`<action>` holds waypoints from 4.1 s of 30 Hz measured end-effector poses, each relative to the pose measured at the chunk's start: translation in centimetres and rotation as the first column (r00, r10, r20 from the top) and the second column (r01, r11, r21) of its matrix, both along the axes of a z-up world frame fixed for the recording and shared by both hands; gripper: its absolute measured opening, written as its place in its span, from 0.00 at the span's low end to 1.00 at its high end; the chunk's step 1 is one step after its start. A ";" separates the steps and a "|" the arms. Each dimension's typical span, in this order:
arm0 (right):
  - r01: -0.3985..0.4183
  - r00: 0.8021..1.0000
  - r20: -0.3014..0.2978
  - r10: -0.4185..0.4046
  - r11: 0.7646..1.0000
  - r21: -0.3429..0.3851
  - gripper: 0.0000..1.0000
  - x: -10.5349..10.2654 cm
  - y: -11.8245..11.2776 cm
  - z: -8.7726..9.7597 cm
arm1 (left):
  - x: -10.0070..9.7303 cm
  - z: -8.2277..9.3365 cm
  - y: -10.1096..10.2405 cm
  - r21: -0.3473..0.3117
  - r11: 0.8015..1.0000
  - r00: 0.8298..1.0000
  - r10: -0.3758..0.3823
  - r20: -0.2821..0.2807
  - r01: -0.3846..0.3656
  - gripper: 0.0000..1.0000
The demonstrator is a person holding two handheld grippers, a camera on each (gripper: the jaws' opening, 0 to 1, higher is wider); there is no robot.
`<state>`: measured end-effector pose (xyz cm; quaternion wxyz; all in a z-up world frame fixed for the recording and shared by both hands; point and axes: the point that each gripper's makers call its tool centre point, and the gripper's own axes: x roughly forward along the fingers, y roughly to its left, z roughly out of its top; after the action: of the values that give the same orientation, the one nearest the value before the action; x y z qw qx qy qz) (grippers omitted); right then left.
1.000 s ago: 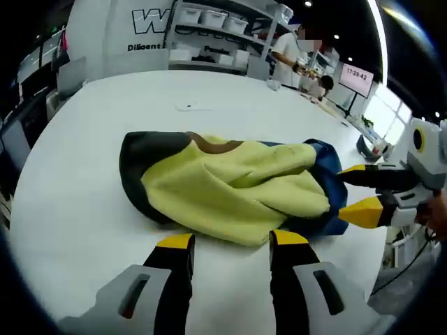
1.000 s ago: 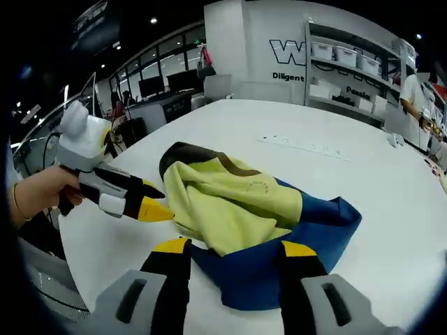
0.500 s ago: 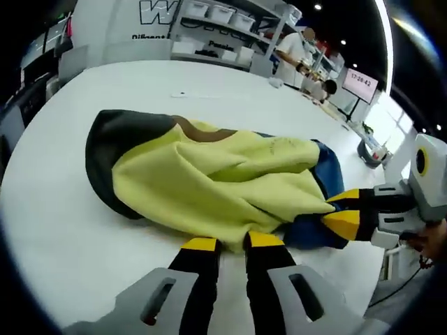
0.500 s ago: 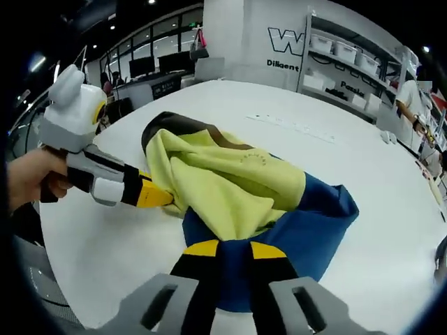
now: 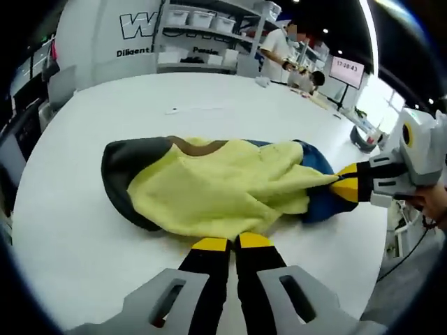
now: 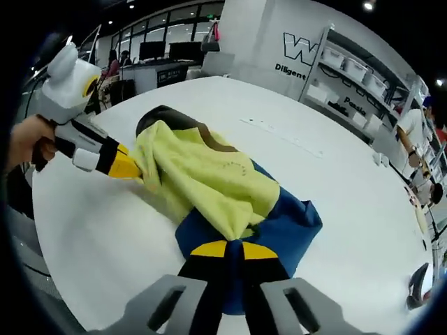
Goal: Fold the garment on the visible template until the final outline fits inside the template.
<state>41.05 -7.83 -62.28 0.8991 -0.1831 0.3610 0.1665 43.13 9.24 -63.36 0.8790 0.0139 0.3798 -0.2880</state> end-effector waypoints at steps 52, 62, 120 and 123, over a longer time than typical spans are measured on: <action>0.118 0.988 -0.078 -0.135 0.974 -0.193 0.00 4.6 -20.5 0.1 | 3.2 3.1 7.1 0.225 0.974 0.998 -0.024 0.056 0.010 0.05; 0.240 0.967 -0.044 -0.253 0.953 -0.187 0.00 6.8 -24.0 -1.1 | 1.9 1.9 7.5 0.264 0.964 0.999 -0.043 0.000 0.042 0.05; 0.015 0.993 -0.112 0.037 0.900 0.436 0.00 -7.4 0.6 -0.8 | -1.6 -0.4 3.9 0.069 0.988 0.986 -0.146 0.082 0.140 0.05; 0.003 0.996 -0.081 0.036 0.901 0.435 0.00 -6.2 -0.2 0.9 | -2.4 1.1 3.7 0.064 0.981 0.979 -0.187 0.084 0.182 0.05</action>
<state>34.86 -8.02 -61.42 0.8993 0.0261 0.3520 0.2582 40.72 12.97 -62.23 0.8639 0.0865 0.3447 -0.3569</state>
